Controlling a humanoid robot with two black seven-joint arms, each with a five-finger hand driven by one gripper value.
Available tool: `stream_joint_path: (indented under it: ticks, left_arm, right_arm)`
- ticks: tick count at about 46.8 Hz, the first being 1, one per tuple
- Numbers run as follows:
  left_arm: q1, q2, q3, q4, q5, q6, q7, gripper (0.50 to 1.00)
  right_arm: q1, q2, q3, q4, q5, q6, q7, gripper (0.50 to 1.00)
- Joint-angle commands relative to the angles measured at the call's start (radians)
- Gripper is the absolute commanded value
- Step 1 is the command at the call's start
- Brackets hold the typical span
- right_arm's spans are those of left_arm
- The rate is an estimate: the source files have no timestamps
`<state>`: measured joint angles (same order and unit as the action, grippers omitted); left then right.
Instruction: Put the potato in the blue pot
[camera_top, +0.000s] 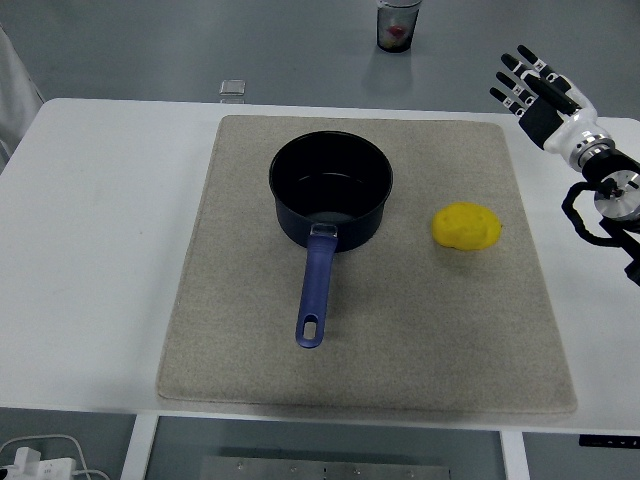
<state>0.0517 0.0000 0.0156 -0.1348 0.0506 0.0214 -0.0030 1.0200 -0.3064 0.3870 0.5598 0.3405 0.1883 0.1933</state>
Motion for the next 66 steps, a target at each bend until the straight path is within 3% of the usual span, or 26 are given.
stream_joint_path:
  ticks: [1,17,25,33,42,66]
  left_arm:
    - [-0.001,0.000,0.000,0.003,0.000,0.000,0.000,0.996]
    - [-0.009,0.000,0.000,0.006,0.000,0.000,0.000,0.996]
    - [-0.010,0.000,0.000,0.006,0.000,0.000,-0.002,0.996]
    - [-0.010,0.000,0.000,0.008,0.000,0.000,0.000,0.996]
    - [-0.010,0.000,0.000,0.008,0.000,0.000,-0.002,0.996]
    - [-0.010,0.000,0.000,0.008,0.000,0.000,0.000,0.996]
  right_arm:
    - [-0.001,0.001,0.001,0.000,0.003,-0.003,0.000,0.930]
    - [-0.003,0.009,-0.002,-0.020,0.000,-0.009,0.002,0.930]
    - [-0.001,0.010,-0.013,-0.020,-0.018,-0.053,0.002,0.930]
    - [-0.008,0.015,-0.007,-0.020,-0.074,-0.047,0.006,0.930]
    - [-0.008,0.021,-0.017,-0.018,-0.118,-0.050,0.054,0.930]
    - [0.002,0.017,-0.017,-0.018,-0.275,-0.043,0.051,0.930]
